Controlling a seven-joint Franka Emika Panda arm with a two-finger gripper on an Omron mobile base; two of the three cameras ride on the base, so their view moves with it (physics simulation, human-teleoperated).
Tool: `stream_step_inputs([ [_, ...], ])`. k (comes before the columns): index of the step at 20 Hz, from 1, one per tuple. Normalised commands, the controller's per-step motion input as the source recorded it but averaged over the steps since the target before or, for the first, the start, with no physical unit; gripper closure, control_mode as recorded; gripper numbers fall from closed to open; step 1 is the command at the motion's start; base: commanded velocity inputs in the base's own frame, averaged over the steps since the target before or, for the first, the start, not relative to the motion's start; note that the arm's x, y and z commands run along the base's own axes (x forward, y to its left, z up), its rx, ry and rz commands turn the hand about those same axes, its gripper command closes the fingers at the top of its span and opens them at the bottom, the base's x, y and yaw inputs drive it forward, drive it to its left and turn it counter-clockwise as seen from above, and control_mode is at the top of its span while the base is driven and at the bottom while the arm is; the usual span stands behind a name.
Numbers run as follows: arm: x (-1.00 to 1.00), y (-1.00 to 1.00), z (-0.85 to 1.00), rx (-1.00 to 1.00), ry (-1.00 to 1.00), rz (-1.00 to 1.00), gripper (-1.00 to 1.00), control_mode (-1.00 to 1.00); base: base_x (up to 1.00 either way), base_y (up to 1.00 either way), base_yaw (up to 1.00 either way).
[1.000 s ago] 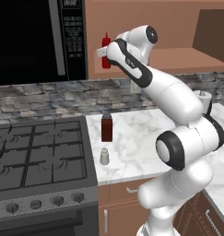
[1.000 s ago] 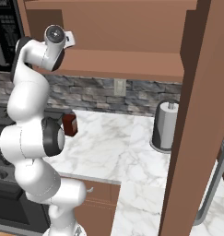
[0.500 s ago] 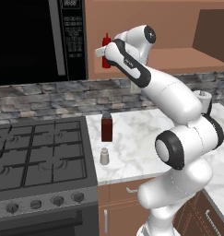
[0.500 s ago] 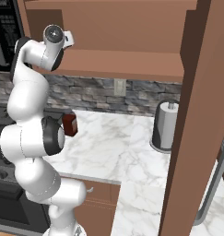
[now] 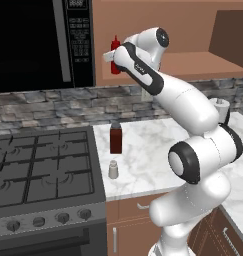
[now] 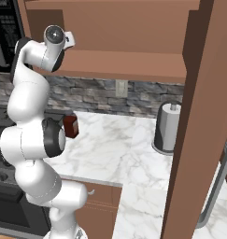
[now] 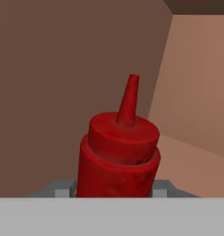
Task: Collect the paprika, ketchup, and shaker from the cabinet and place them next to the stove.
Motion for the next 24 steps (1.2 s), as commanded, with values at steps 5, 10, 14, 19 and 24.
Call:
stream_step_inputs([
  [5, 0.00, 0.00, -0.06, 0.00, 0.00, 0.00, 1.00, -1.00, 0.00, 0.00, 0.00],
  [10, 0.00, 0.00, -0.11, 0.00, -0.01, 0.00, 1.00, -1.00, 0.00, 0.00, 0.00],
  [14, -0.02, 0.00, -0.13, 0.00, -0.04, 0.00, 1.00, -1.00, 0.00, 0.00, 0.00],
  [19, -0.28, -0.20, -0.02, 0.00, -0.09, 0.00, 1.00, -1.00, 0.00, 0.00, 0.00],
  [24, -0.55, -0.71, 0.08, 0.04, -0.02, -0.02, 1.00, -1.00, 0.00, 0.00, 0.00],
])
